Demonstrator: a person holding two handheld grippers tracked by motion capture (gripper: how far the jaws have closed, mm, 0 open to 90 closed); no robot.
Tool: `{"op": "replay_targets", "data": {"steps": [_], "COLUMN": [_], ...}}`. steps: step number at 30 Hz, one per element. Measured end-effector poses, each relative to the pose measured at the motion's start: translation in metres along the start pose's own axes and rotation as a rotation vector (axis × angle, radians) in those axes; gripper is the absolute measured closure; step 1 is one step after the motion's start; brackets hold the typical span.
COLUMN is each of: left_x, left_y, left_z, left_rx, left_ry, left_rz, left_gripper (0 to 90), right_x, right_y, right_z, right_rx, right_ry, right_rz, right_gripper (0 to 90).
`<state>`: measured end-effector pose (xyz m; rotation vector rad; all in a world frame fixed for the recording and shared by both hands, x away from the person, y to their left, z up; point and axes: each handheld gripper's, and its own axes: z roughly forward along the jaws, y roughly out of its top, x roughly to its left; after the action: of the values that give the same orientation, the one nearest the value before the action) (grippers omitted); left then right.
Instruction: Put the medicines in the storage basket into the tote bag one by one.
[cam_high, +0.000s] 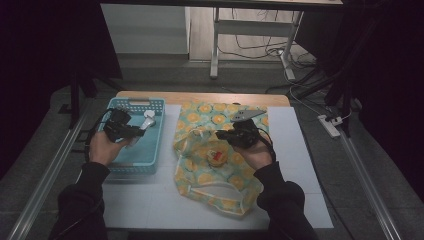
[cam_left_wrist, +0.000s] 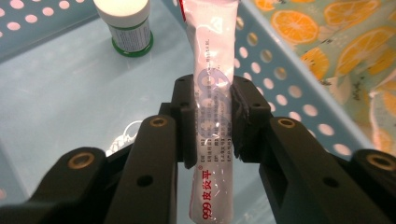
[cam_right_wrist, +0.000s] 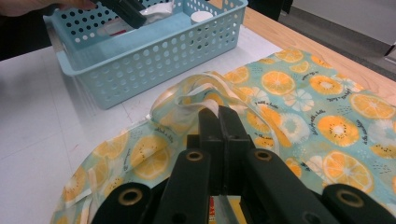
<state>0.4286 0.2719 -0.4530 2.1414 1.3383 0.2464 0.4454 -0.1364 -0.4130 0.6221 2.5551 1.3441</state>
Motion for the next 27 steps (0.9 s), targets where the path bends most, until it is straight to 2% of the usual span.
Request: {"op": "replay_targets", "data": {"steps": [12, 27], "left_x": [-0.018, -0.058], "left_y": [0.001, 0.0], "left_z": [-0.024, -0.029], "left_rx": [-0.038, -0.034], "left_ry": [-0.052, -0.129], "left_rz": [0.024, 0.096], "left_gripper": [73.3, 73.2], "right_x": [-0.001, -0.001], "right_y": [-0.001, -0.001], "right_z": [0.001, 0.001], "right_rx": [0.002, -0.003], "right_ry": [-0.005, -0.009], "right_rz": [0.003, 0.002], "right_gripper": [90.0, 90.0]}}
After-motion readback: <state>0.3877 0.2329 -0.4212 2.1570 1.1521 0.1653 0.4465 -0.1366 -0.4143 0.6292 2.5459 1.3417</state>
